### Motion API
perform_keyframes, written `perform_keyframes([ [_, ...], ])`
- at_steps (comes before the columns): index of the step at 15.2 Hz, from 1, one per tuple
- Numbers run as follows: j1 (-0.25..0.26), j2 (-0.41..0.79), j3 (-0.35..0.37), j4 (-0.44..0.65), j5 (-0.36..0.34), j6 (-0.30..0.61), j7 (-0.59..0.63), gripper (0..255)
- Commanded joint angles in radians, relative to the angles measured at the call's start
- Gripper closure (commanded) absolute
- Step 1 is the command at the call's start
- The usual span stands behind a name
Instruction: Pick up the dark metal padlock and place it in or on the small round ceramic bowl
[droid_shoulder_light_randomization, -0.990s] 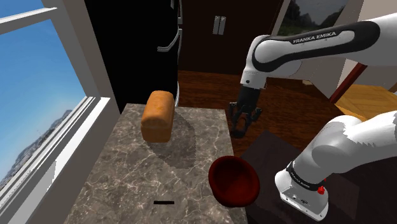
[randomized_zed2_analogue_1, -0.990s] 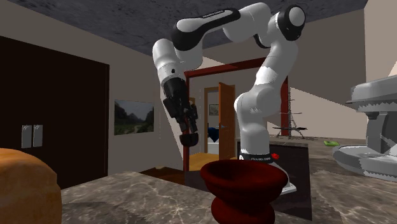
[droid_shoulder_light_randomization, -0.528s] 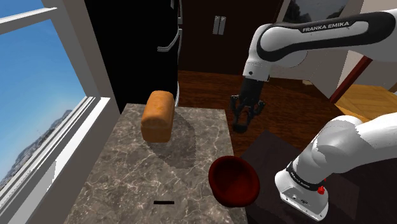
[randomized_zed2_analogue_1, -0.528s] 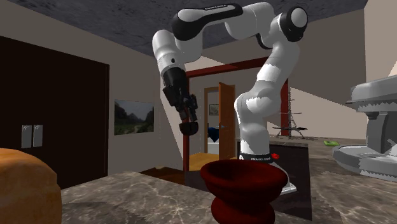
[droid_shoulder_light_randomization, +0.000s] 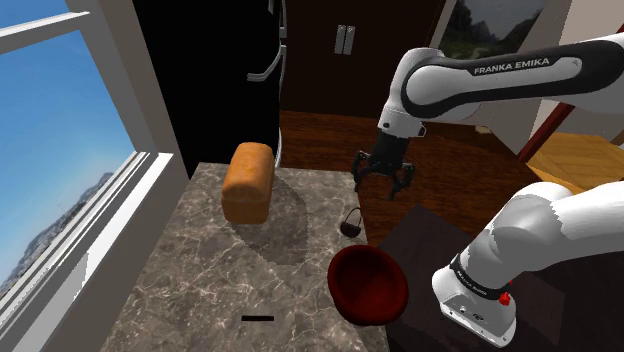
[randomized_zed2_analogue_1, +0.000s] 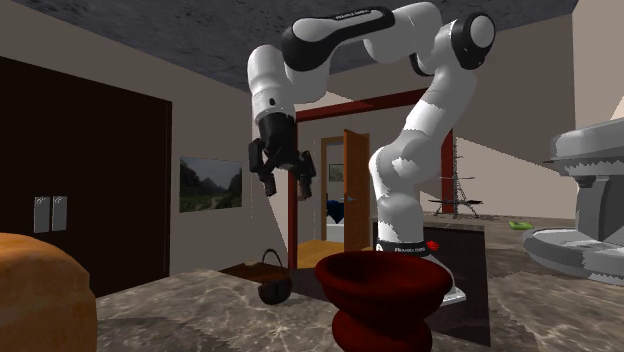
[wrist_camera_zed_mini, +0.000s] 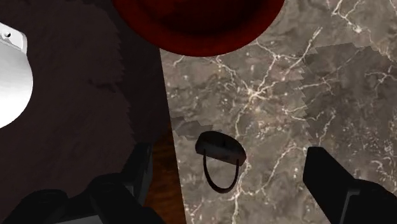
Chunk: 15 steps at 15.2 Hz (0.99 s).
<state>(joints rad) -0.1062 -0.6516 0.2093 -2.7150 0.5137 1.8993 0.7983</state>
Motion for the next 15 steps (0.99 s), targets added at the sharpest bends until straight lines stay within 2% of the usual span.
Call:
perform_keyframes([
  [1, -0.03, 0.019, 0.054, -0.022, -0.004, 0.109, 0.093, 0],
  [9, -0.003, 0.077, 0.095, -0.083, 0.05, 0.232, 0.078, 0],
  [15, -0.003, 0.077, 0.095, -0.083, 0.05, 0.232, 0.078, 0],
])
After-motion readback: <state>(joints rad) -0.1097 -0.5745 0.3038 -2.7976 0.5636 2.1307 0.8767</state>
